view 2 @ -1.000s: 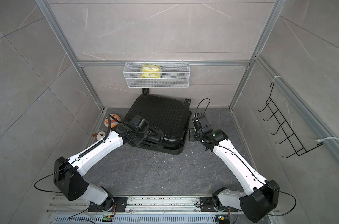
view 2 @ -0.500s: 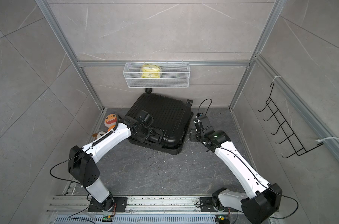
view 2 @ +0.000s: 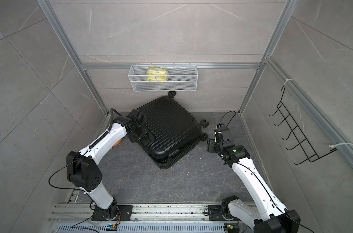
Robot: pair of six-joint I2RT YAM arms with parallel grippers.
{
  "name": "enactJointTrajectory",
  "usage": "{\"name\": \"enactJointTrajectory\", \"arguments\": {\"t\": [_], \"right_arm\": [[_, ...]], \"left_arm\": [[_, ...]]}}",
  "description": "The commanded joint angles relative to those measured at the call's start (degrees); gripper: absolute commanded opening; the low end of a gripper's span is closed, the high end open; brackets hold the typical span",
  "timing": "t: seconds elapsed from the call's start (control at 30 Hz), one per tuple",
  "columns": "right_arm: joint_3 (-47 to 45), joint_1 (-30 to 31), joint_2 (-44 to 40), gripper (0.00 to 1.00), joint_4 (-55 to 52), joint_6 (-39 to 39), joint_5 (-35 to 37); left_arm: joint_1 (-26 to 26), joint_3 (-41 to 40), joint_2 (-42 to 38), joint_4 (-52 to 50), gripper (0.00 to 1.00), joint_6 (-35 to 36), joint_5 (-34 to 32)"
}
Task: Close the suitcase zippers
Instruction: Adjust the suitcase at the center of the board.
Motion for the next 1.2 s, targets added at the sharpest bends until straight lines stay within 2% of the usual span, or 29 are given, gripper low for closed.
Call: {"name": "enactJointTrajectory", "arguments": {"t": [0.0, 0.1, 0.3, 0.47, 0.7, 0.8, 0.9, 1.03, 1.17], "right_arm": [[-3.46, -0.43, -2.17, 0.72, 5.10, -0.31, -0.59], [-6.85, -0.52, -2.92, 0.73, 8.11, 0.05, 0.17], [-15.46, -0.53, -6.04, 0.72, 16.54, -2.85, -6.65], [-21.19, -0.52, -10.36, 0.72, 21.68, -5.00, -13.36], [-31.76, -0.46, -17.70, 0.68, 32.52, -2.12, -25.45], [-35.37, -0.28, -17.82, 0.63, 37.79, 0.53, -26.63], [-37.67, 0.51, -17.65, 0.58, 41.67, 1.45, -27.17], [-43.45, 3.72, -18.82, 0.50, 51.18, 2.21, -25.83], [-46.35, 7.77, -17.75, 0.49, 56.12, 0.71, -24.26]], "left_arm": [[2.47, -0.71, -2.06, -3.68, 0.12, 14.84, -5.75], [3.30, -2.61, -4.03, -0.74, 0.11, 20.71, -4.30], [5.24, -8.23, -10.30, 10.24, 0.10, 32.82, 5.80], [7.82, -4.10, -7.54, 7.08, 0.00, 39.93, 8.46], [11.13, -0.56, -6.01, 6.47, 0.00, 48.36, 15.66], [11.52, 1.38, -4.53, 5.55, 0.00, 52.26, 18.81], [11.70, 3.34, -2.44, 4.16, 0.00, 54.29, 18.95], [12.95, 3.57, -0.88, 5.25, 0.00, 53.03, 18.55], [15.32, 4.52, 0.08, 5.98, 0.00, 50.93, 19.17]]}}
